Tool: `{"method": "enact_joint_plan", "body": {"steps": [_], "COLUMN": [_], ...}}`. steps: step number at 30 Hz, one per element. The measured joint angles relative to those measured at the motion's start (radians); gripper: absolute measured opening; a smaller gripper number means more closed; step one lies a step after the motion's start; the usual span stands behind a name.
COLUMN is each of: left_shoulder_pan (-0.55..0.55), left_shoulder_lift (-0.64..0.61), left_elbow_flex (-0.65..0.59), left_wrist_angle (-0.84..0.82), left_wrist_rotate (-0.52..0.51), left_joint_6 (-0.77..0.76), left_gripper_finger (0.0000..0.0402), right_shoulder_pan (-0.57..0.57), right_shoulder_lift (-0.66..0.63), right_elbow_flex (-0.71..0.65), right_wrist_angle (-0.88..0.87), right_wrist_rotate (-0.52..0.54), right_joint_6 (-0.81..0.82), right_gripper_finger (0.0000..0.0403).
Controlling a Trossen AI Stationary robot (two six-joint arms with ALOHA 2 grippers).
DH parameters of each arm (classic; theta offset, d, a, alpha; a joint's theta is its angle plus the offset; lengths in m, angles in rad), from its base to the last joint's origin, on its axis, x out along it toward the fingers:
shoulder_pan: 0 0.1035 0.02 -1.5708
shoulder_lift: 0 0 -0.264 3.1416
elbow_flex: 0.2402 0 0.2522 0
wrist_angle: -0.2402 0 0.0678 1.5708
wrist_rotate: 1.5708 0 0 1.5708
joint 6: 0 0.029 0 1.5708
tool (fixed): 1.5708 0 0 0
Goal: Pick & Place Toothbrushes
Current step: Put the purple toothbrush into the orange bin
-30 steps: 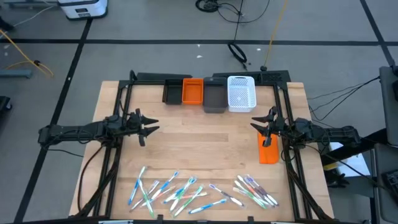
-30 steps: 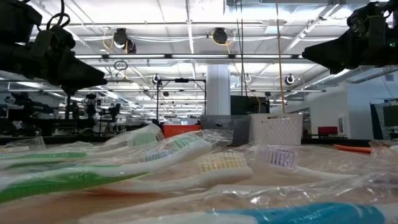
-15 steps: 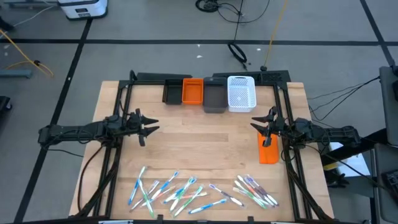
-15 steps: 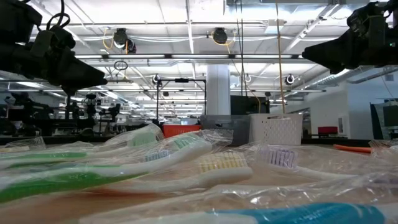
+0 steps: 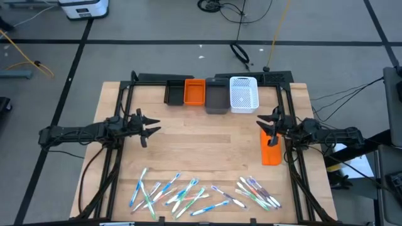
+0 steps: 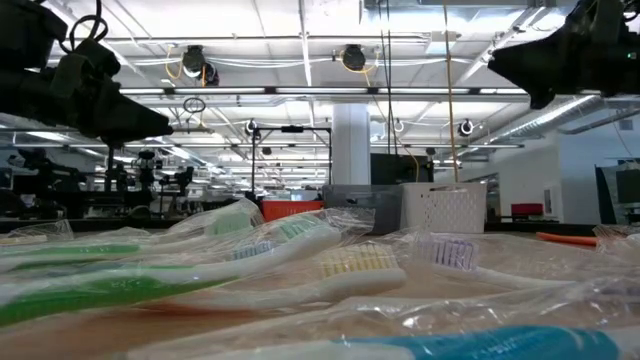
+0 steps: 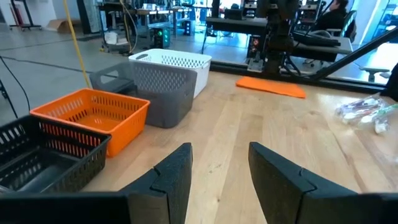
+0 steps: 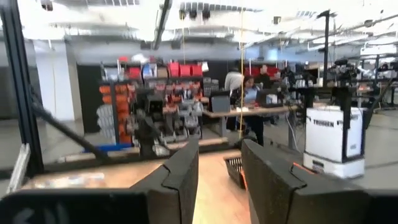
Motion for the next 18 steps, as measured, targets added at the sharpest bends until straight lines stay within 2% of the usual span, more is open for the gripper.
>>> {"method": "enact_joint_plan", "body": {"steps": [8,12,18], "left_shoulder_pan": [0.000,0.000,0.000], "left_shoulder_lift": [0.000,0.000,0.000], "left_elbow_flex": [0.000,0.000,0.000], "left_wrist_angle": [0.035,0.073,0.121], "left_wrist_rotate": [0.000,-0.002,-0.002], "left_joint_6": [-0.033,-0.025,-0.032], "left_gripper_finger": [0.0159,0.0159,0.0159], "right_shoulder_pan": [0.000,0.000,0.005], "right_shoulder_lift": [0.000,0.000,0.000], "right_elbow_flex": [0.000,0.000,0.000], "right_wrist_angle": [0.091,0.092,0.167], "right_wrist_rotate": [-0.003,0.031,0.013], "right_joint_6": [0.175,0.205,0.248], "right_gripper_finger": [0.0114,0.0114,0.0114]}}
